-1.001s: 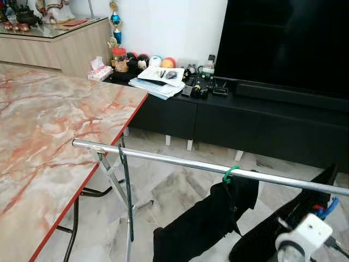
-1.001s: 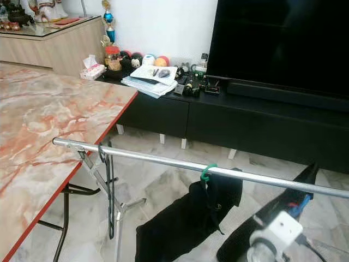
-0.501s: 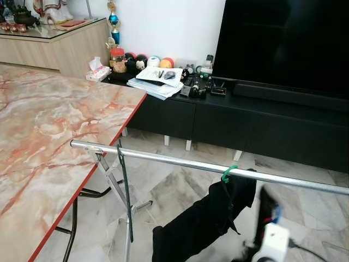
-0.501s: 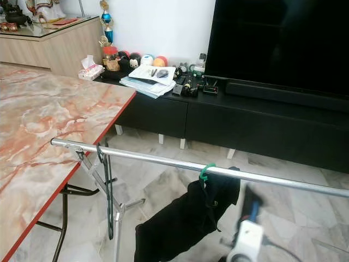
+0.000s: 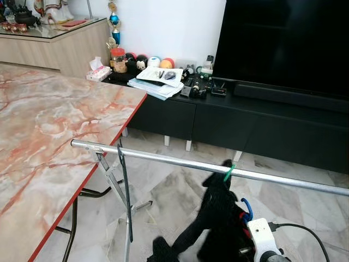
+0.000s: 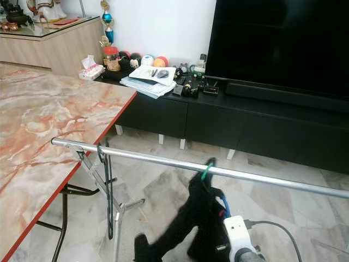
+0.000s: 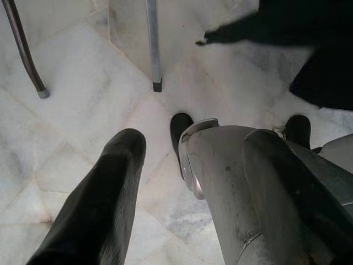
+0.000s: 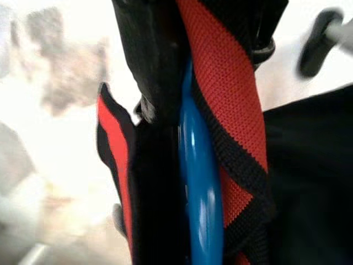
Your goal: Hang hanger
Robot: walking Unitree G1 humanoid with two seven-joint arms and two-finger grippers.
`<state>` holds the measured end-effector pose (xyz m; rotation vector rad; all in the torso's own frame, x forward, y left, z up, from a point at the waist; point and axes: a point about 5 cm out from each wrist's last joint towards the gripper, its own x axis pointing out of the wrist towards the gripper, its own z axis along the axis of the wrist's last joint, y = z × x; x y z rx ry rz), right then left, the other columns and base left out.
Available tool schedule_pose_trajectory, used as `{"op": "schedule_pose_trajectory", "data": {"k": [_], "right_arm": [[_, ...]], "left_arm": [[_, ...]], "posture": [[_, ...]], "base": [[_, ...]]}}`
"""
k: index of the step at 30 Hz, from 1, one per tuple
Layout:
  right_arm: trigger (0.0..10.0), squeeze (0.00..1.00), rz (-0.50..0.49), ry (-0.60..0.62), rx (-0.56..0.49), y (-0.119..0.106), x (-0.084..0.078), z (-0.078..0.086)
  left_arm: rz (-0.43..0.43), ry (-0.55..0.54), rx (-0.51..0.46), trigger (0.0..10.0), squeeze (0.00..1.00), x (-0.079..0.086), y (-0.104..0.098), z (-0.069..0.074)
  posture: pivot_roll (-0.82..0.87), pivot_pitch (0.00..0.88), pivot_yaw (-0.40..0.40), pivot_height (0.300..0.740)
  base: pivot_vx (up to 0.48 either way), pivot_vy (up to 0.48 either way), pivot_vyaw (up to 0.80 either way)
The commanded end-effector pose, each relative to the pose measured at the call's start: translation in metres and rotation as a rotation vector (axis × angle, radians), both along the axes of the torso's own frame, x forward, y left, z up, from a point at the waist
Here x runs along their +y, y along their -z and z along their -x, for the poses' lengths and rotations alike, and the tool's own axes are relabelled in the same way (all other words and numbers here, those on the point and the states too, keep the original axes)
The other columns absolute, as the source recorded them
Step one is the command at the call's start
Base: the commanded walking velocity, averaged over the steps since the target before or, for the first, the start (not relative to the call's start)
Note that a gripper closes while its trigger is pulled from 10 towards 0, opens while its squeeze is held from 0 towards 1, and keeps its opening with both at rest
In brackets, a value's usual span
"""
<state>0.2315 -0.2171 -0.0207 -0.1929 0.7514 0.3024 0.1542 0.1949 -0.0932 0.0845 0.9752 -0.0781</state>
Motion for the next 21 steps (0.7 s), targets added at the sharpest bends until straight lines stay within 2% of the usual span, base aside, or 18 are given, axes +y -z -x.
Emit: {"op": "schedule_pose_trajectory", "data": {"k": [1, 8, 11, 13, 14, 15, 16, 17, 19, 20, 21], "right_arm": [[0.0, 0.00, -0.042, -0.035, 0.013, -0.003, -0.003, -0.002], [0.0, 0.00, -0.152, 0.028, 0.031, -0.002, -0.006, -0.002], [0.0, 0.00, -0.238, 0.064, 0.035, -0.002, -0.003, -0.002], [0.0, 0.00, -0.221, 0.069, 0.034, -0.001, -0.003, -0.003], [0.0, 0.00, -0.157, 0.102, 0.040, 0.001, -0.007, -0.003], [0.0, 0.00, -0.137, 0.116, 0.041, 0.002, -0.008, -0.003], [0.0, 0.00, -0.110, 0.175, 0.041, 0.003, -0.012, -0.004], [0.0, 0.00, -0.085, 0.322, 0.026, 0.004, -0.021, -0.006], [0.0, 0.00, -0.091, 0.508, 0.002, 0.005, -0.029, -0.007], [0.0, 0.00, -0.116, 0.558, -0.002, 0.006, -0.028, -0.006], [0.0, 0.00, -0.116, 0.558, -0.002, 0.006, -0.028, -0.006]], "left_arm": [[0.001, 0.018, 0.041, 10.0, 0.00, -0.003, 0.004, 0.008], [0.003, 0.019, 0.042, 10.0, 0.00, -0.003, 0.004, 0.008], [0.004, 0.021, 0.043, 10.0, 0.00, -0.003, 0.004, 0.009], [0.003, 0.022, 0.043, 10.0, 0.00, -0.003, 0.004, 0.009], [0.003, 0.023, 0.042, 10.0, 0.00, -0.003, 0.004, 0.009], [0.003, 0.022, 0.042, 10.0, 0.00, -0.003, 0.004, 0.009], [0.003, 0.022, 0.042, 10.0, 0.00, -0.003, 0.004, 0.009], [0.002, 0.023, 0.042, 10.0, 0.00, -0.003, 0.004, 0.009], [0.005, 0.018, 0.042, 10.0, 0.00, -0.003, 0.005, 0.009], [0.004, 0.019, 0.042, 10.0, 0.00, -0.003, 0.005, 0.010], [0.004, 0.019, 0.042, 10.0, 0.00, -0.003, 0.005, 0.010]], "posture": [[0.16, 0.000, -0.046, 0.740], [0.16, 0.000, -0.042, 0.740], [0.16, 0.000, -0.041, 0.740], [0.16, 0.000, -0.041, 0.740], [0.16, 0.000, -0.041, 0.740], [0.16, 0.000, -0.041, 0.740], [0.16, 0.000, -0.041, 0.740], [0.16, 0.000, -0.041, 0.740], [0.15, 0.000, -0.037, 0.740], [0.15, 0.000, -0.035, 0.740], [0.15, 0.000, -0.035, 0.740]], "base": [[0.000, 0.000, 0.00], [0.000, 0.000, 0.00], [0.000, 0.000, 0.00], [0.000, 0.000, 0.00], [0.000, 0.000, 0.00], [0.000, 0.000, 0.00], [0.000, 0.000, 0.00], [0.000, 0.000, 0.00], [0.000, 0.000, 0.00], [0.000, 0.000, 0.00], [0.000, 0.000, 0.00]]}}
